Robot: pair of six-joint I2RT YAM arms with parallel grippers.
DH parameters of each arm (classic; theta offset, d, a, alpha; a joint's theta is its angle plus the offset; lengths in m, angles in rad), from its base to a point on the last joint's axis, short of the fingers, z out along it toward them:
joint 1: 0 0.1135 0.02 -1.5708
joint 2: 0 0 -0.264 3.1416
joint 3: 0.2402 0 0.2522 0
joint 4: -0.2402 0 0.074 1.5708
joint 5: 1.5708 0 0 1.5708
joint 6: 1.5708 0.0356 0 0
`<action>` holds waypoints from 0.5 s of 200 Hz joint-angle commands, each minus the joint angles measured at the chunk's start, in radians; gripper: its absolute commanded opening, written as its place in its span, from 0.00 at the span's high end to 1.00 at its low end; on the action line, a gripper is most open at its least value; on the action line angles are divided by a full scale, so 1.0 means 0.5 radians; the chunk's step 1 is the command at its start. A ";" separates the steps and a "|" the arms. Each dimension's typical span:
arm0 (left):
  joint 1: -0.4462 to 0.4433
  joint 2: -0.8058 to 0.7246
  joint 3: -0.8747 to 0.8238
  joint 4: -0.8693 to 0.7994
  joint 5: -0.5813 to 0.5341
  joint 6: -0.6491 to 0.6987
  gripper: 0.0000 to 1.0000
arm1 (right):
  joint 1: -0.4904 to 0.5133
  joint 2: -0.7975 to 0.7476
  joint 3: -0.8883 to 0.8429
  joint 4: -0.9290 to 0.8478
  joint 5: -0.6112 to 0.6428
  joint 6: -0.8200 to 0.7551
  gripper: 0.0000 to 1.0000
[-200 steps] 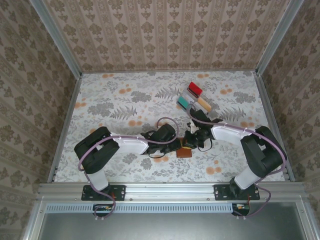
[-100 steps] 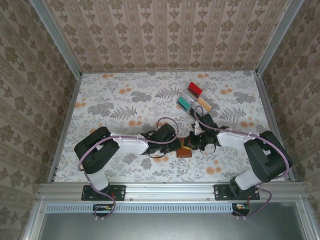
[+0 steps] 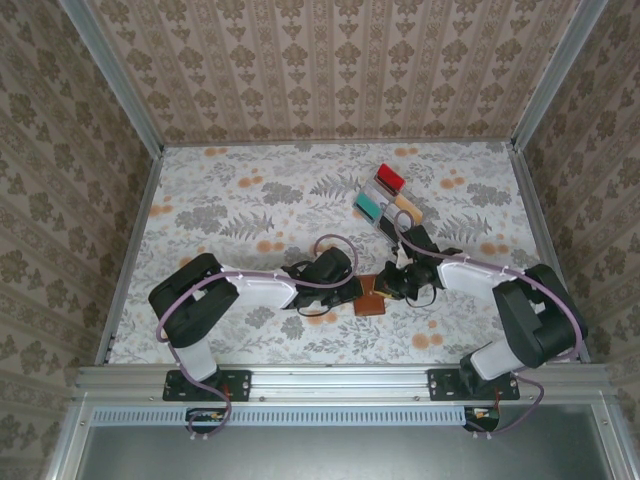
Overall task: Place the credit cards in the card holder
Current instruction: Close the button on the card holder.
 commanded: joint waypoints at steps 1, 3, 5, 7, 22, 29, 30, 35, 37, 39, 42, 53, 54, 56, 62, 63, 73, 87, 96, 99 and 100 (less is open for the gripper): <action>-0.016 0.047 0.028 -0.036 0.025 0.050 0.73 | 0.018 0.169 -0.056 -0.025 0.032 -0.033 0.85; -0.015 0.047 0.027 -0.039 0.025 0.049 0.73 | 0.019 0.176 -0.057 -0.028 0.033 -0.036 0.86; -0.014 0.046 0.027 -0.039 0.025 0.049 0.73 | 0.020 0.183 -0.058 -0.033 0.036 -0.039 0.85; -0.014 0.045 0.026 -0.043 0.023 0.049 0.73 | 0.022 0.188 -0.059 -0.037 0.038 -0.042 0.85; -0.015 0.032 0.025 -0.052 0.010 0.049 0.73 | 0.042 0.209 -0.063 -0.079 0.068 -0.057 0.86; -0.014 0.024 0.020 -0.064 0.002 0.049 0.73 | 0.055 0.202 -0.069 -0.086 0.076 -0.056 0.86; -0.014 0.022 0.018 -0.065 0.001 0.049 0.73 | 0.056 0.200 -0.071 -0.088 0.077 -0.054 0.86; -0.011 0.011 0.016 -0.072 -0.008 0.049 0.73 | 0.069 0.190 -0.081 -0.090 0.083 -0.043 0.86; -0.013 0.007 0.014 -0.074 -0.013 0.049 0.73 | 0.073 0.185 -0.084 -0.090 0.085 -0.039 0.86; -0.012 0.004 0.009 -0.076 -0.018 0.050 0.73 | 0.077 0.180 -0.089 -0.089 0.085 -0.032 0.86; -0.010 -0.001 0.006 -0.083 -0.025 0.049 0.73 | 0.082 0.167 -0.096 -0.084 0.086 -0.024 0.86; -0.008 -0.034 -0.013 -0.103 -0.057 0.043 0.73 | 0.099 0.131 -0.130 -0.068 0.096 0.026 0.86; -0.008 -0.038 -0.017 -0.103 -0.058 0.043 0.73 | 0.101 0.126 -0.134 -0.067 0.097 0.030 0.86; -0.007 -0.045 -0.022 -0.108 -0.063 0.040 0.73 | 0.105 0.119 -0.140 -0.061 0.100 0.043 0.86; -0.005 -0.065 -0.036 -0.117 -0.078 0.038 0.73 | 0.116 0.095 -0.164 -0.050 0.106 0.075 0.86; -0.005 -0.069 -0.038 -0.121 -0.082 0.037 0.73 | 0.117 0.093 -0.167 -0.047 0.108 0.082 0.86; -0.001 -0.111 -0.068 -0.149 -0.103 0.025 0.73 | 0.140 0.060 -0.202 -0.021 0.123 0.144 0.86; -0.001 -0.191 -0.128 -0.176 -0.142 0.004 0.71 | 0.185 0.000 -0.259 0.081 0.090 0.228 0.85; 0.001 -0.251 -0.181 -0.170 -0.169 -0.009 0.69 | 0.209 -0.067 -0.284 0.149 0.062 0.275 0.84; 0.000 -0.273 -0.197 -0.171 -0.177 -0.011 0.69 | 0.215 -0.095 -0.283 0.157 0.068 0.289 0.83; -0.001 -0.279 -0.203 -0.171 -0.180 -0.012 0.69 | 0.217 -0.104 -0.282 0.158 0.070 0.293 0.83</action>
